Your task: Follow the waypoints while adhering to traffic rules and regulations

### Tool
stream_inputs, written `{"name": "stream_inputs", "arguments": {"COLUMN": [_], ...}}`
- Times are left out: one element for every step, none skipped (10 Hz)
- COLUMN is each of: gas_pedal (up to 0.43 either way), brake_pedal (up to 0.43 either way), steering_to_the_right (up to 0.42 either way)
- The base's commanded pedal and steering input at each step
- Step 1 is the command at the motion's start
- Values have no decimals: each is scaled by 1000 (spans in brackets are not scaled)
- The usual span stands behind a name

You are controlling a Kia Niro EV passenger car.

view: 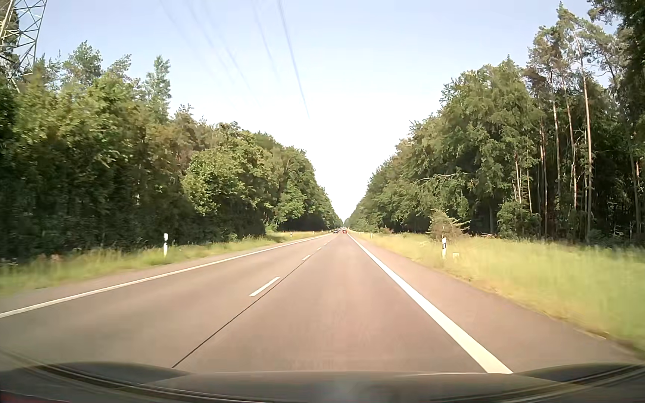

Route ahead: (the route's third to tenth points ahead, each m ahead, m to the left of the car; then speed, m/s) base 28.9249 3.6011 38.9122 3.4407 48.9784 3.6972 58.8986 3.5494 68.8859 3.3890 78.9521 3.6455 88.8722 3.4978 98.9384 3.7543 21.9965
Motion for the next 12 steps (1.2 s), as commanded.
{"name": "stream_inputs", "arguments": {"gas_pedal": [240, 240, 240, 240, 240, 240, 240, 240, 240, 240, 240, 240], "brake_pedal": [30, 30, 30, 30, 30, 30, 30, 30, 30, 30, 30, 30], "steering_to_the_right": [3, 3, 3, 3, 3, 3, 3, 3, 3, 3, 3, 2]}}
